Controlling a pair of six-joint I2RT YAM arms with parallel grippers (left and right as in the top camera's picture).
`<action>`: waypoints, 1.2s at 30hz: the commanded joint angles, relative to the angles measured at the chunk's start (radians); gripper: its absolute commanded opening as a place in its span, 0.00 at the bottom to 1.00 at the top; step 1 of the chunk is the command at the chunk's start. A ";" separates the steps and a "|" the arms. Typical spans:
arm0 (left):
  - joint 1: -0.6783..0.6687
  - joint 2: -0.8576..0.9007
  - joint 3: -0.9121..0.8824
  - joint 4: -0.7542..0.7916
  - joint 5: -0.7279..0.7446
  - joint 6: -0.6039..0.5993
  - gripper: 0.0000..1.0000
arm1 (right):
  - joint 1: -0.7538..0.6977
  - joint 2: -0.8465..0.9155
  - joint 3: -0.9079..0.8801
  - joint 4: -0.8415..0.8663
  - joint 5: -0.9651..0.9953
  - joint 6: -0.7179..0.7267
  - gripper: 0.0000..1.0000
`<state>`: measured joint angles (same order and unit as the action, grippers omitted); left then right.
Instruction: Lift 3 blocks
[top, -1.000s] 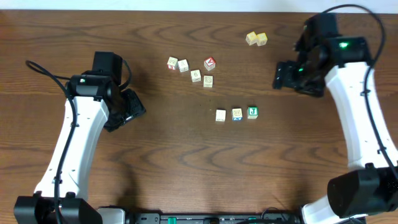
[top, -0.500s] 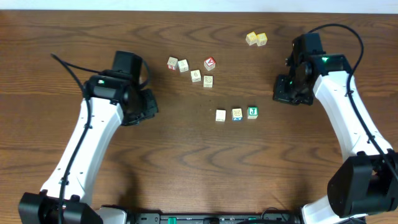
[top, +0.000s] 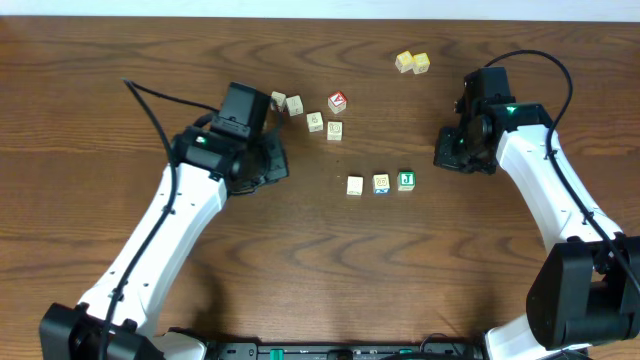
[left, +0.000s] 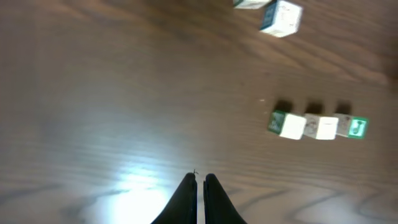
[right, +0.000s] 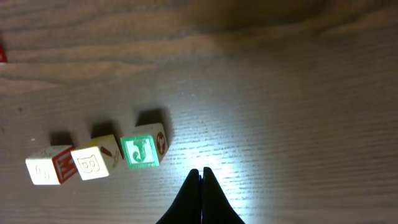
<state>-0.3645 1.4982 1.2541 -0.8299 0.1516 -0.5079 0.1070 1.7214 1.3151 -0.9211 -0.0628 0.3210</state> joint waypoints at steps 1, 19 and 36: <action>-0.038 0.045 -0.013 0.039 0.002 -0.026 0.07 | -0.002 -0.001 -0.010 0.012 0.023 -0.001 0.01; -0.128 0.279 -0.013 0.182 0.111 0.028 0.07 | -0.043 0.012 -0.173 0.185 -0.196 -0.151 0.01; -0.156 0.281 -0.013 0.172 -0.009 0.055 0.07 | -0.115 0.164 -0.173 0.232 -0.362 -0.188 0.01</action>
<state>-0.5209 1.7748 1.2514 -0.6479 0.2268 -0.4702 0.0044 1.8889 1.1419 -0.6868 -0.3695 0.1551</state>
